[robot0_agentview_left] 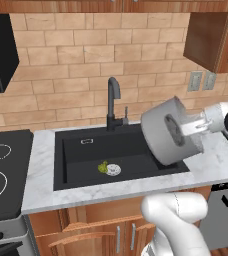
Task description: Dump the broccoli from the pot into the sink. Then turn on the water and wash the broccoli. Then turn off the water and put the broccoli back in the pot.
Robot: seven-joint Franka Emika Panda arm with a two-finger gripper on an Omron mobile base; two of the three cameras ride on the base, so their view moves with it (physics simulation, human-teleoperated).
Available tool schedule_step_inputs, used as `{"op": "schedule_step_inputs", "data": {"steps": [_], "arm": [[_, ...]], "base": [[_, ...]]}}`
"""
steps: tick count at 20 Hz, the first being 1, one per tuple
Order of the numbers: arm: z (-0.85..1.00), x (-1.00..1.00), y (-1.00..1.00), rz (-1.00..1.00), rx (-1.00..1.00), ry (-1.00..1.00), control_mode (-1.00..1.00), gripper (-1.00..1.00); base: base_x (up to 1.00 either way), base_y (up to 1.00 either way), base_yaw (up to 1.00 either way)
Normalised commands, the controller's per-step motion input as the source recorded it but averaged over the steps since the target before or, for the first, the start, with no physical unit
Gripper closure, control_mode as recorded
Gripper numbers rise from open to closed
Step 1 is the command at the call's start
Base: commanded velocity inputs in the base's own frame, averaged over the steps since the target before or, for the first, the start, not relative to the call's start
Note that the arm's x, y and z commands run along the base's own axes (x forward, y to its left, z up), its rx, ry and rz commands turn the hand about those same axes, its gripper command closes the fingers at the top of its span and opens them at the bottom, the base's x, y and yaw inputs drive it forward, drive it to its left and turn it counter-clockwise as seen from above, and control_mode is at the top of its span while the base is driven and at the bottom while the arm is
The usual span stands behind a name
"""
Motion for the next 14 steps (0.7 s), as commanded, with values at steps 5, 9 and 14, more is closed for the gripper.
{"op": "schedule_step_inputs", "data": {"steps": [5, 9, 14], "arm": [[0.10, 0.00, -0.65, -0.25, -0.37, 0.00, -1.00, 1.00], [-0.05, 0.10, -0.71, -0.21, -0.29, 0.00, -1.00, 1.00], [-0.37, 0.17, -0.57, -0.13, -0.14, 0.00, -1.00, 1.00]], "base": [[0.00, 0.00, 0.00], [0.00, 0.00, 0.00], [0.00, 0.00, 0.00]]}}
